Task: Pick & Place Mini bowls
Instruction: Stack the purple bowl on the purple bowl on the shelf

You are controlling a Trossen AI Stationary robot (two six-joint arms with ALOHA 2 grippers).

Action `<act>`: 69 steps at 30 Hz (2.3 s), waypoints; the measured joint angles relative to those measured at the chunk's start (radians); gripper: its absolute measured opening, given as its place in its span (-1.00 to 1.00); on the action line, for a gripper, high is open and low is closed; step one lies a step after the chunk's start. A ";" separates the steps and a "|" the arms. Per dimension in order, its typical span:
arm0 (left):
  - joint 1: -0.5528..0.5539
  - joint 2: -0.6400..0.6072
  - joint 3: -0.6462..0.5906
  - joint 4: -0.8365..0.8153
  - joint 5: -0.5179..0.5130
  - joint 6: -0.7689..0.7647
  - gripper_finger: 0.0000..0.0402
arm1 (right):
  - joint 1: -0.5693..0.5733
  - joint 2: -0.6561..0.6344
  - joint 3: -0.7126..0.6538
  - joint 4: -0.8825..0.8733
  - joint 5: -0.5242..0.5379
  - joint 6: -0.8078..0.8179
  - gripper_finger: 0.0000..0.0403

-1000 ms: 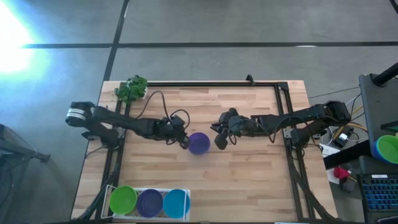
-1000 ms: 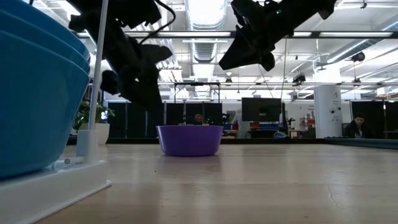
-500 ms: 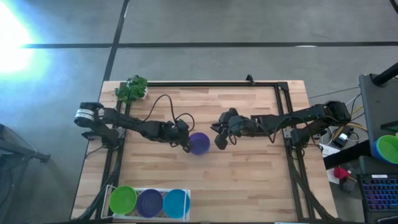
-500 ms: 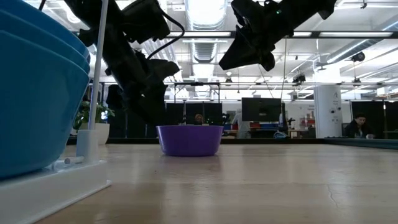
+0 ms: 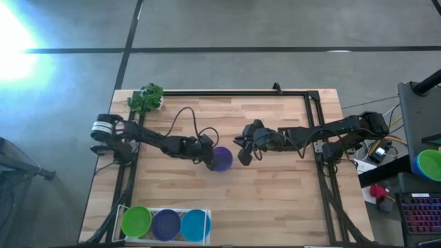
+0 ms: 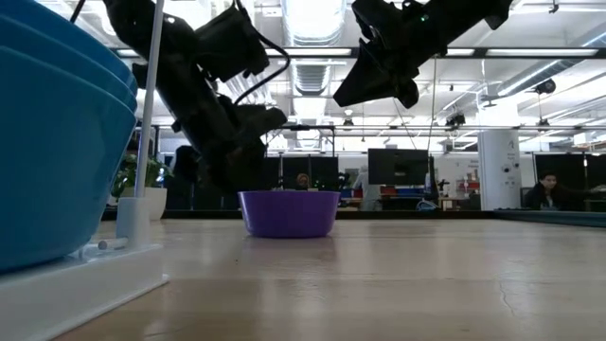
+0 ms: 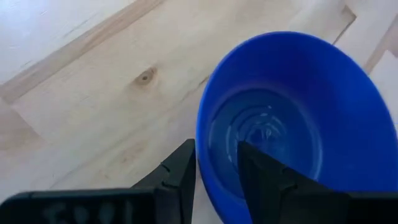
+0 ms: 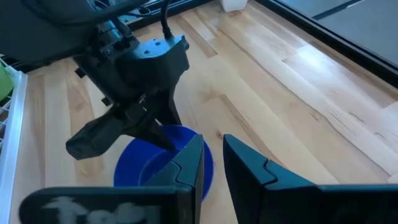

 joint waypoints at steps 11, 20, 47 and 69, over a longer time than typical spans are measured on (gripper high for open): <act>0.000 0.018 0.000 0.001 0.001 -0.003 -0.60 | 0.000 0.000 0.000 -0.001 0.000 0.000 -0.71; 0.000 0.014 0.000 -0.006 -0.001 -0.002 -0.97 | 0.000 0.001 0.000 -0.001 0.001 0.003 -0.71; -0.002 -0.184 0.000 -0.191 -0.114 0.084 -1.00 | 0.000 0.001 0.000 -0.001 0.001 0.002 -0.71; -0.043 -0.566 0.000 -0.528 -0.221 0.087 -1.00 | 0.000 0.001 0.000 -0.001 0.000 0.003 -0.71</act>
